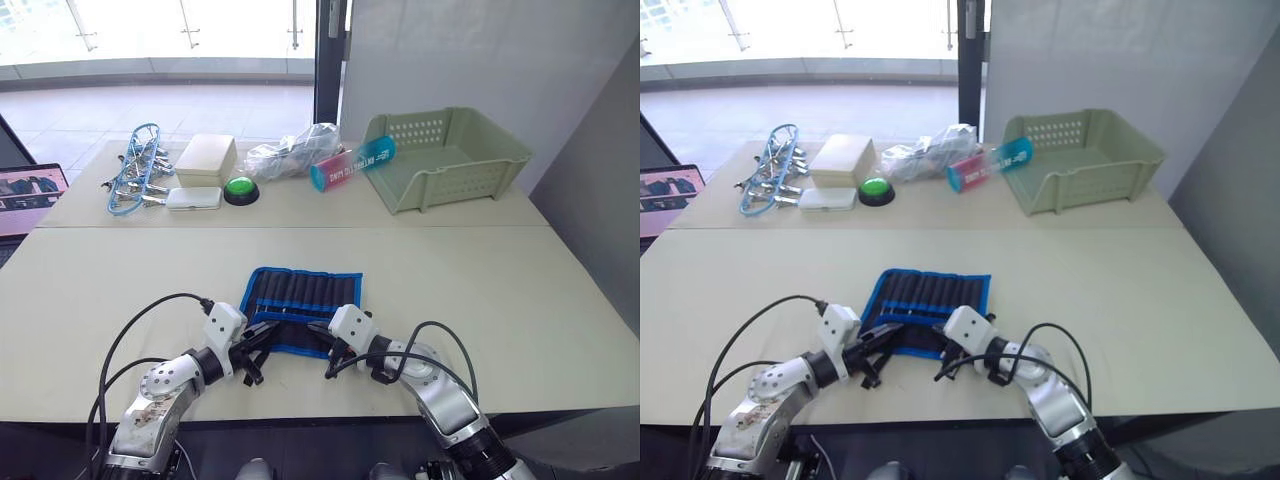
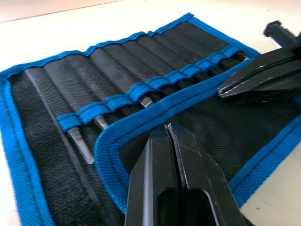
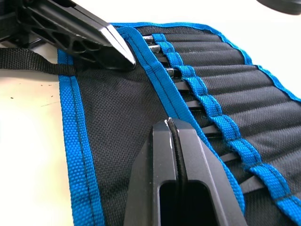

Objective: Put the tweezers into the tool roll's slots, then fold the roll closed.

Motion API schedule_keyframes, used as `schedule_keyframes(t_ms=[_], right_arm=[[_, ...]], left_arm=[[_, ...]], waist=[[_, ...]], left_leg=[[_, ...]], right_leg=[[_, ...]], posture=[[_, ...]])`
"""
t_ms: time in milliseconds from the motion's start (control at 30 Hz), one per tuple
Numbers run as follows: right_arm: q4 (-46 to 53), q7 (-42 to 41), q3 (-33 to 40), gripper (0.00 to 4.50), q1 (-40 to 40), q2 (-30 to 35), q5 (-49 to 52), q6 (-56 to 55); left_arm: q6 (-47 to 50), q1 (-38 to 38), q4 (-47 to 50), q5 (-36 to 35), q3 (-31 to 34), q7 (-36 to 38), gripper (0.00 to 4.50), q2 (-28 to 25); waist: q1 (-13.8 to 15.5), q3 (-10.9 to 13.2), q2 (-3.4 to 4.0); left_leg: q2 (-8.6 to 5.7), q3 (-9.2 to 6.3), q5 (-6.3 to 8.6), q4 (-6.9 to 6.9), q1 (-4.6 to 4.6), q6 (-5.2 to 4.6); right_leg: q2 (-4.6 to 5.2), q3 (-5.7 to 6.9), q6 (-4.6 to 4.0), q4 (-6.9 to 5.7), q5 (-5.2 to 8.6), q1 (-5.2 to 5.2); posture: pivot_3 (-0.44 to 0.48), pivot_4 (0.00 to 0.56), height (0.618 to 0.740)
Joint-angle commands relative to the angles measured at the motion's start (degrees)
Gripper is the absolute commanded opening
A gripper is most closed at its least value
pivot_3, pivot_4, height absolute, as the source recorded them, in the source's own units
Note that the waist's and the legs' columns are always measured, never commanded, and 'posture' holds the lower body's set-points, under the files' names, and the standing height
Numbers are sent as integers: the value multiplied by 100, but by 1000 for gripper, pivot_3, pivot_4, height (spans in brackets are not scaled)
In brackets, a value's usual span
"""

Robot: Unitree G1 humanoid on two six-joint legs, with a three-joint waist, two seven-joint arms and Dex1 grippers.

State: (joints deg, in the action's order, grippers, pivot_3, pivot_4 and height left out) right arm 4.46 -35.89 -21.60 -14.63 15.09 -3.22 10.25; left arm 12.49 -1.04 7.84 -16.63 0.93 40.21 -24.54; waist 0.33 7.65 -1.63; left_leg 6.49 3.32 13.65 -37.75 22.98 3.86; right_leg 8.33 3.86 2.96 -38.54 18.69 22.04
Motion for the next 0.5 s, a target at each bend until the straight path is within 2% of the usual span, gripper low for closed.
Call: schedule_keyframes(t_ms=[33, 200, 367, 500], right_arm=[[61, 98, 141, 0, 121, 122, -50, 224], [250, 237, 489, 0, 371, 299, 87, 184], [645, 56, 674, 0, 491, 167, 636, -110], [1004, -218, 15, 0, 246, -134, 683, -42]], left_arm=[[67, 99, -283, 182, 30, -114, 42, -115], [130, 100, -283, 171, -76, -44, 42, -119], [148, 45, -287, 175, -155, -55, 42, -79], [154, -8, -287, 169, -200, -48, 42, -38]], waist=[[0, -2, 3], [25, -7, 8], [16, -9, 12], [16, -8, 15]], left_leg=[[0, 0, 0, 0, -1, 0], [0, 0, 1, 0, -3, -2], [0, 1, 6, 0, -8, -9], [0, 1, 7, 0, -8, -10]], right_leg=[[0, 0, 0, 0, 0, -1], [0, -1, 0, 1, 0, -5], [0, -1, 0, 5, 0, -9], [0, -2, 0, 3, 0, -9]], posture=[[0, 150, 716], [0, 150, 716], [0, 150, 716], [0, 150, 716]])
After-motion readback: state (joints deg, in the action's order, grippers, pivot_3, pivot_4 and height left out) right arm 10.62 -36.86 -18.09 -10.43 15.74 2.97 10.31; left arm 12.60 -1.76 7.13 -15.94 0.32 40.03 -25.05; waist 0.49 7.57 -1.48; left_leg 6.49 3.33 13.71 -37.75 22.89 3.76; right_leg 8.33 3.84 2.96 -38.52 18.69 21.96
